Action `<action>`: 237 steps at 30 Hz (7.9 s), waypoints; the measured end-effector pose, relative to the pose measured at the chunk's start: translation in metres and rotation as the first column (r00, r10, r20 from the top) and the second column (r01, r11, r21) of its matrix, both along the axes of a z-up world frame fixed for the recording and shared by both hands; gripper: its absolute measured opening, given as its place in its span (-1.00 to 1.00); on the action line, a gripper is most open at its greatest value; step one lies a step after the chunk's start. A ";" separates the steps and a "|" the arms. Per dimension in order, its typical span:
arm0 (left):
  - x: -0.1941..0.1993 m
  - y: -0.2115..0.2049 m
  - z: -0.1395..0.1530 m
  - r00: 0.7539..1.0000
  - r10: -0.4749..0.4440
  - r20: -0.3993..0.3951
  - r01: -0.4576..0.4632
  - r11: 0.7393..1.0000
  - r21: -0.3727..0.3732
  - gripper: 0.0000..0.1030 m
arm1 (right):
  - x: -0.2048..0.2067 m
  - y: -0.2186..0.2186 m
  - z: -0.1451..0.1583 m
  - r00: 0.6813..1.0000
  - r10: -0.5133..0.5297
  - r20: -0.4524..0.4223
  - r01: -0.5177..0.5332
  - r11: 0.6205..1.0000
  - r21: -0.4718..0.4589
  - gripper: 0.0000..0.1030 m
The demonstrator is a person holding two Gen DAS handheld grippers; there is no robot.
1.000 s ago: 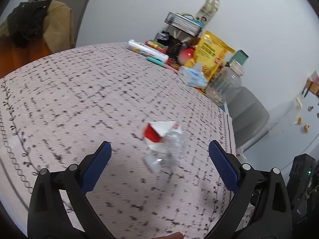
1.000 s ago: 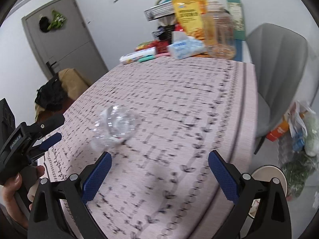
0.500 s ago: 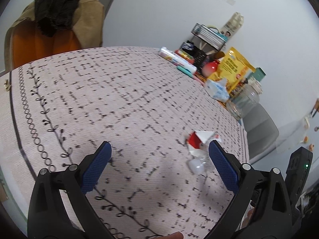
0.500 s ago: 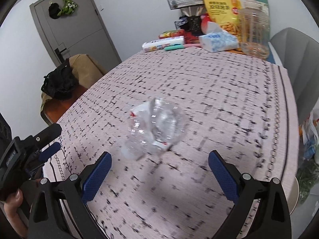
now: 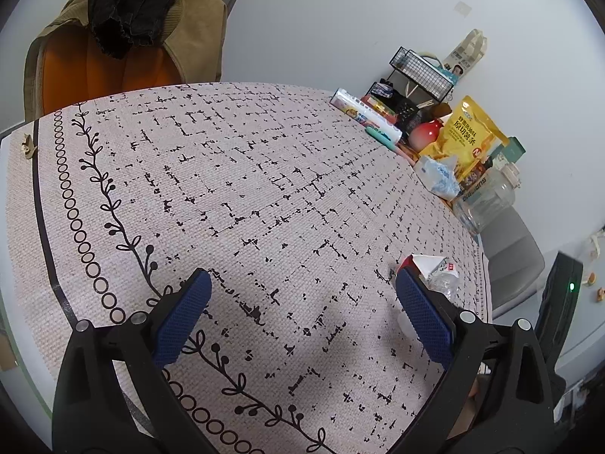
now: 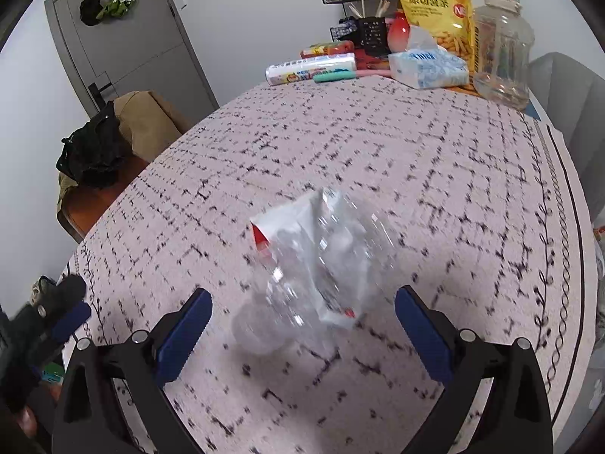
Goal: Collect trash
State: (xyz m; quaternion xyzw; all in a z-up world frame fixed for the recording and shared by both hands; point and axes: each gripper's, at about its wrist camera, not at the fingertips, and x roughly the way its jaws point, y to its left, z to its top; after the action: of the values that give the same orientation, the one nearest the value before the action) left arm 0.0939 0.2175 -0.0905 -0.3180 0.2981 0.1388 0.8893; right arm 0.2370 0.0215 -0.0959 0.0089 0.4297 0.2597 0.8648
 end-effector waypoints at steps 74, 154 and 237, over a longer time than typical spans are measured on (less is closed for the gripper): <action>0.115 -0.145 0.044 0.950 -0.304 -0.072 0.312 0.933 0.179 -0.15 | -0.020 -0.182 0.041 0.988 -0.154 0.015 0.147 0.963 0.226 -0.29; 0.155 -0.377 0.006 0.748 -0.647 -0.149 0.663 0.740 0.113 0.88 | -0.030 -0.493 -0.136 0.741 -0.627 -0.242 0.665 0.734 0.135 0.40; -0.073 -0.232 0.121 0.921 -0.379 0.091 0.328 0.879 0.345 0.88 | -0.170 -0.297 0.086 0.955 -0.262 0.141 0.243 0.961 0.134 0.85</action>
State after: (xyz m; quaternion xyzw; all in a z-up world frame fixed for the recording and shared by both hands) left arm 0.0209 -0.0141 0.0304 -0.1178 0.2539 -0.0048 0.9600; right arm 0.0666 -0.2758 -0.0096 0.0930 0.3397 0.1711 0.9201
